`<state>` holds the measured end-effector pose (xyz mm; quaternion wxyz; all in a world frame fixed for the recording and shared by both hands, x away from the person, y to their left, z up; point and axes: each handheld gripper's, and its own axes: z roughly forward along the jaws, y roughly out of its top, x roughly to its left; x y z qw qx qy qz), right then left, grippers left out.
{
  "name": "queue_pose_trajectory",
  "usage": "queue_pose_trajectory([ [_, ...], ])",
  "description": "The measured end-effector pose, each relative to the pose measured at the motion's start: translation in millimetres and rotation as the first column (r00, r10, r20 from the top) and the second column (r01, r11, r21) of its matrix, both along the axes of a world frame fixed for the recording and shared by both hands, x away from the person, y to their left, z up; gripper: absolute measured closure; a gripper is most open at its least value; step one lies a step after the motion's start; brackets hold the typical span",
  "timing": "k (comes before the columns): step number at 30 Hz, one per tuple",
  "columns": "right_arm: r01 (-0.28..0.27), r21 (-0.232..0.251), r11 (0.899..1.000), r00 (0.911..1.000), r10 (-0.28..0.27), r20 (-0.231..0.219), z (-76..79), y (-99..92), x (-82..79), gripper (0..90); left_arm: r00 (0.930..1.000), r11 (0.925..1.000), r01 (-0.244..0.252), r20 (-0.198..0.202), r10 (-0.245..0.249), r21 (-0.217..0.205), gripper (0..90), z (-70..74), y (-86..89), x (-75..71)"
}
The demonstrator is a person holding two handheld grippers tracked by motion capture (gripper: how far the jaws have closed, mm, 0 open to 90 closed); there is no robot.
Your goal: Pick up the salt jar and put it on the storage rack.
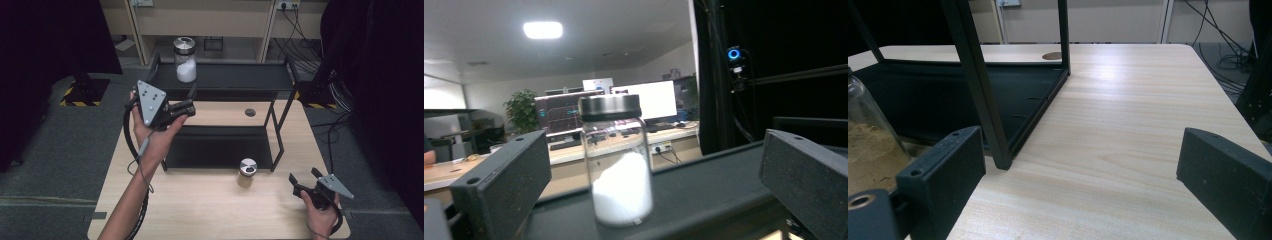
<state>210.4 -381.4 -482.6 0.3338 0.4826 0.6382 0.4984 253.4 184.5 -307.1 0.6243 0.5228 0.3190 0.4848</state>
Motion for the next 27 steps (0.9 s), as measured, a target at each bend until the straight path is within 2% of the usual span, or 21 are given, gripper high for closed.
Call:
queue_pose_trajectory([
  [7, 0.0, -0.003, 1.0, 1.0, 0.0, -0.003, 0.5, 1.8, -0.2, 5.6, 0.9997, 1.0, 0.005, 0.022, -0.005, -0.003, 0.0, -21.0, 2.7, -11.8],
  [13, 0.0, -0.006, 1.0, 1.0, 0.0, 0.0, 0.4, 1.8, -1.0, 5.6, 0.9998, 1.0, 0.009, 0.016, -0.008, -0.001, 0.0, -34.8, 1.7, -15.6],
  [22, 0.001, -0.004, 1.0, 1.0, -0.001, -0.001, 0.4, 1.7, -1.3, 5.6, 0.9994, 0.9995, 0.03, 0.018, -0.03, 0.002, 0.0, -47.3, 0.3, -24.3],
  [27, 0.001, -0.005, 1.0, 1.0, -0.001, 0.0, 0.4, 1.7, -1.3, 5.6, 0.9994, 0.9994, 0.034, -0.001, -0.034, 0.009, 0.0, -57.7, 1.1, -27.3],
])
